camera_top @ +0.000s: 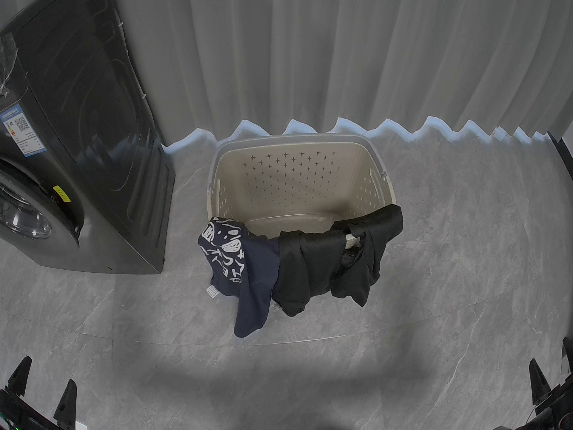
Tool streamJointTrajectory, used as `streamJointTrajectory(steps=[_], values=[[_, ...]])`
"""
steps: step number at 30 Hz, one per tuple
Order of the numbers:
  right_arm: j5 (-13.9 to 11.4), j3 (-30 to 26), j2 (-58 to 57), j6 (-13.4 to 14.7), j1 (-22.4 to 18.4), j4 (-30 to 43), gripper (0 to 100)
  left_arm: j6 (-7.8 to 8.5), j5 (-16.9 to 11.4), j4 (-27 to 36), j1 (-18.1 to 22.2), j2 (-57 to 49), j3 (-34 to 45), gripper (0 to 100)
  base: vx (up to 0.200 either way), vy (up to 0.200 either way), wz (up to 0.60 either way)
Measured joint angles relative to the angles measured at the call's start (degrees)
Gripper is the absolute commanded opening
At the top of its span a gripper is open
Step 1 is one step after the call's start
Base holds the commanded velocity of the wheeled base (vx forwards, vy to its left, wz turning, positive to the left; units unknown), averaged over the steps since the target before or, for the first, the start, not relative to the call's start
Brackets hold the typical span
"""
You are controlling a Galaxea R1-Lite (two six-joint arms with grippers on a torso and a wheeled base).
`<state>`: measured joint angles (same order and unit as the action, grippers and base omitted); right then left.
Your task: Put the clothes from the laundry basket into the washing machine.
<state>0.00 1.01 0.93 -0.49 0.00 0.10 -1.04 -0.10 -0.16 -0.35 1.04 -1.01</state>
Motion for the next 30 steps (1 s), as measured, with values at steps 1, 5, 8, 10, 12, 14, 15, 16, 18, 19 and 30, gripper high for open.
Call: streamJointTrajectory(steps=[1,5,8,10,12,14,15,16,18,19,30], values=[[0.00,0.00,0.00,-0.02,0.00,-0.05,100,0.00,0.00,0.00,0.00,0.00,0.00,100,0.000,0.000,0.00],[0.00,0.00,0.00,0.02,0.00,-0.02,100,0.00,0.00,0.00,0.02,0.00,0.00,100,0.100,0.000,0.00],[0.00,0.00,0.00,0.02,0.00,0.00,100,0.00,0.00,0.00,0.00,0.00,0.00,100,0.200,0.000,0.00],[0.00,0.00,0.00,0.05,0.00,0.00,100,-0.05,0.00,0.02,0.02,-0.02,0.00,100,0.100,0.000,0.00],[0.00,0.00,0.00,0.06,0.00,0.00,100,-0.05,0.00,0.00,0.02,-0.02,0.00,100,0.000,0.000,0.00],[0.00,0.00,0.00,0.06,0.00,0.00,100,-0.13,0.00,0.00,0.02,0.00,0.00,100,0.000,0.000,0.00],[0.00,0.00,0.00,0.06,0.00,0.00,100,-0.16,0.00,0.00,0.02,0.00,0.00,100,0.000,0.000,0.00],[0.00,0.00,0.00,0.06,0.00,0.00,100,-0.16,0.00,0.00,0.00,0.00,0.00,100,0.200,0.000,0.00],[0.00,0.00,0.00,0.06,0.00,0.00,100,-0.13,0.00,0.00,0.00,0.00,0.00,100,0.200,0.000,0.00],[0.00,0.00,0.00,0.06,0.00,0.00,100,-0.13,0.00,0.00,0.00,0.00,0.00,100,0.200,0.000,0.00],[0.00,0.00,0.00,0.06,0.00,0.00,100,-0.18,0.00,0.00,0.02,0.00,0.00,100,0.164,0.000,0.00]])
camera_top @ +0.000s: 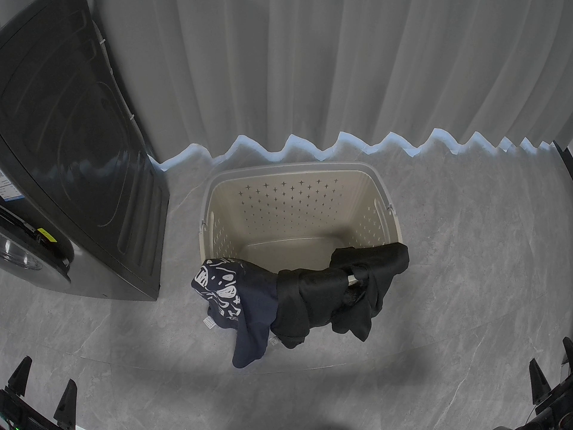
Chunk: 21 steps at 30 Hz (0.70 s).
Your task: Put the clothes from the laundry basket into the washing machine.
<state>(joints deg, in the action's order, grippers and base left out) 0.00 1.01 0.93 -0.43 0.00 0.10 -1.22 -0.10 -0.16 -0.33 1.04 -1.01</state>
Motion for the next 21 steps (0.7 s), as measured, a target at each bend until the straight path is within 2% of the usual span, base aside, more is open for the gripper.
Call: streamJointTrajectory(steps=[3,10,15,21], values=[[0.00,0.00,0.00,0.00,0.00,0.00,100,-0.04,0.00,0.02,-0.05,0.00,0.00,100,0.200,0.000,0.00],[0.00,0.00,0.00,0.00,0.00,0.00,100,-0.12,0.05,0.00,-0.02,0.00,0.00,100,0.000,0.000,0.00],[0.00,0.00,0.00,0.00,0.00,-0.02,100,-0.22,0.10,0.02,-0.05,0.00,0.00,100,0.000,-0.200,0.00],[0.00,0.00,0.00,0.00,0.00,-0.02,100,-0.26,0.10,0.00,-0.02,0.00,0.00,100,0.000,0.000,0.00]])
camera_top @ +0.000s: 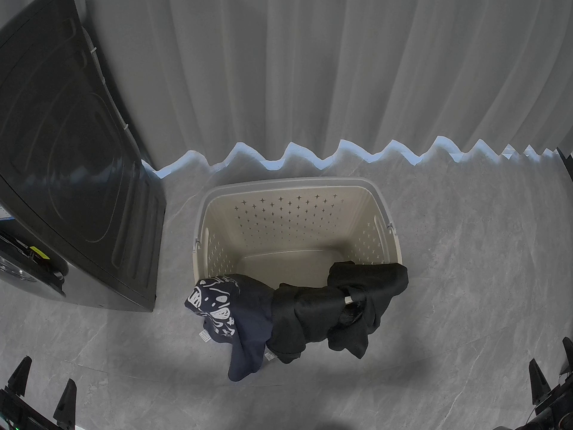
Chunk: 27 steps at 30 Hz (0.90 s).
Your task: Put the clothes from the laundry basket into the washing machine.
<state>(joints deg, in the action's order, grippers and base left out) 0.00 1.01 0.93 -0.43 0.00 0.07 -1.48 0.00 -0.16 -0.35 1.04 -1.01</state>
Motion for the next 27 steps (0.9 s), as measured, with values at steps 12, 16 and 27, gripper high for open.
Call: streamJointTrajectory(steps=[12,16,27], values=[[0.02,0.00,0.00,0.00,0.00,0.04,100,0.02,0.00,0.00,0.00,-0.02,0.00,100,0.150,0.000,0.00],[0.00,0.00,0.00,0.00,0.00,0.00,100,0.02,0.00,0.00,0.00,0.00,0.00,100,0.050,0.000,0.00],[0.00,0.00,0.00,0.00,0.00,0.02,100,0.02,0.00,0.00,0.00,0.00,0.00,100,0.091,0.000,0.00]])
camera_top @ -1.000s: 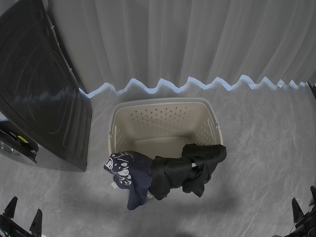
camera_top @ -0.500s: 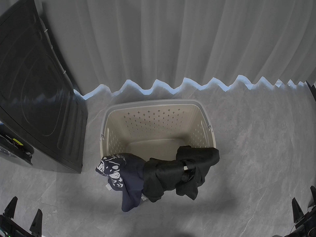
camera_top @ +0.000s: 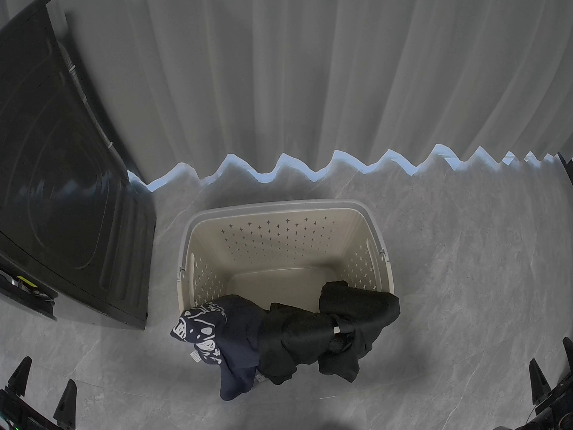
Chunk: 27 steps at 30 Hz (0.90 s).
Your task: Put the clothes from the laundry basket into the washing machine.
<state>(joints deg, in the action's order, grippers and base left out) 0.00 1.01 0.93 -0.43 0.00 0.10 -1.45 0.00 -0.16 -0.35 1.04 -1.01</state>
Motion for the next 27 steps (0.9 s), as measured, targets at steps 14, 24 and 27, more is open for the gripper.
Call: streamJointTrajectory(steps=[14,24,27], values=[[0.02,0.00,0.00,0.00,0.00,0.00,100,0.04,0.00,0.00,0.02,0.00,0.00,100,0.086,-0.029,0.00],[0.00,0.00,0.00,0.00,0.00,0.00,100,-0.05,0.00,0.02,0.00,0.00,0.00,100,0.000,-0.080,0.00],[0.00,0.00,0.00,0.00,0.00,0.00,100,-0.05,0.00,0.00,0.02,0.00,0.00,100,0.133,0.000,0.00]])
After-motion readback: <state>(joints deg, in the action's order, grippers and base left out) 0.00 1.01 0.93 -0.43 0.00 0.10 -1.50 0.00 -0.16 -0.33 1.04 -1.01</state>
